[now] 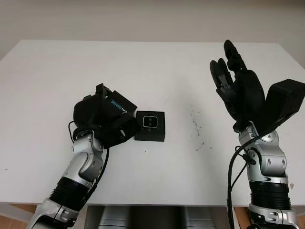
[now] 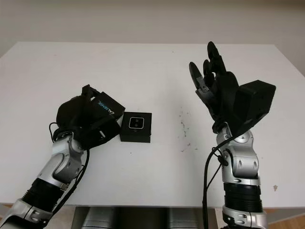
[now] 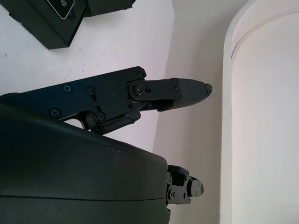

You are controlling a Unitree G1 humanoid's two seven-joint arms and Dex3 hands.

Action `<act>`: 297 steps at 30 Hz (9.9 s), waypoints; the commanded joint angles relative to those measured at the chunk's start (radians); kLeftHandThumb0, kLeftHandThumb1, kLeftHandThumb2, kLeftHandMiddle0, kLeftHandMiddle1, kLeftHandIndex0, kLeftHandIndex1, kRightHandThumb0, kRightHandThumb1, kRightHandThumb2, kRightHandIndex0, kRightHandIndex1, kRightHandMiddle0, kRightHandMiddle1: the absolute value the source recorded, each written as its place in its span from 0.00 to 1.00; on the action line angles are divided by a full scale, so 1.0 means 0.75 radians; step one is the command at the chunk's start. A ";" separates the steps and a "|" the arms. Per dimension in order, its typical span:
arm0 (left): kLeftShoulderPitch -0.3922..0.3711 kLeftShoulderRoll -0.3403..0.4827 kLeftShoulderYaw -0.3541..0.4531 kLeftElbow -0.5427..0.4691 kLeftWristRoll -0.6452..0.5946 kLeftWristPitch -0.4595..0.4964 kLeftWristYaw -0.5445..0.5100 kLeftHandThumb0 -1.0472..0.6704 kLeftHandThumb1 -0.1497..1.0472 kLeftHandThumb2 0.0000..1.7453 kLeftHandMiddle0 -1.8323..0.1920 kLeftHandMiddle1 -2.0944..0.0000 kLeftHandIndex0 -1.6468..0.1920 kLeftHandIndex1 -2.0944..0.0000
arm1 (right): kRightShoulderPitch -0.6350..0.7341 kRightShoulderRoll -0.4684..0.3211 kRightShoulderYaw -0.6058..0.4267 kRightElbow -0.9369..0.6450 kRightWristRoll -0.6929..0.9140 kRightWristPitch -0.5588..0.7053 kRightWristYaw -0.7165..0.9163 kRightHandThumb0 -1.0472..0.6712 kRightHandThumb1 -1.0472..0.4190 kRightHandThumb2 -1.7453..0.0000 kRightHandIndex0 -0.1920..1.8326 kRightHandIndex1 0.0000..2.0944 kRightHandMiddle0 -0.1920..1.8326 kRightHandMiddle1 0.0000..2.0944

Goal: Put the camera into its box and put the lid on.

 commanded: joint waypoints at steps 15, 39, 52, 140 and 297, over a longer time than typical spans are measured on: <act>-0.030 0.179 0.143 -0.138 -0.071 -0.086 -0.118 0.53 0.93 0.03 0.73 0.29 0.68 0.47 | 0.021 -0.003 0.031 -0.010 0.002 0.000 0.035 0.28 0.00 0.82 0.05 0.02 0.10 0.04; -0.141 0.170 0.368 -0.012 -0.669 -0.008 -0.499 0.49 0.92 0.03 0.68 0.32 0.68 0.42 | 0.046 -0.018 0.030 -0.045 -0.018 0.029 0.038 0.28 0.00 0.82 0.06 0.03 0.10 0.04; -0.101 0.339 -0.160 0.030 0.005 -0.108 -0.463 0.27 1.00 0.07 0.98 0.99 0.94 0.98 | 0.053 -0.028 0.021 -0.087 -0.006 0.056 0.045 0.28 0.00 0.82 0.06 0.03 0.10 0.04; -0.165 0.434 -0.099 0.002 0.020 -0.413 -0.771 0.10 0.94 0.03 0.99 0.97 0.94 0.97 | -0.043 -0.194 -0.004 -0.037 -0.028 -0.063 0.134 0.21 0.00 0.74 0.00 0.00 0.00 0.00; -0.496 0.056 -0.140 -0.116 -0.315 -0.048 -0.941 0.55 0.90 0.03 0.63 0.35 0.69 0.32 | -0.098 -0.012 0.075 0.014 -0.128 -0.177 -0.028 0.19 0.00 0.76 0.00 0.00 0.00 0.00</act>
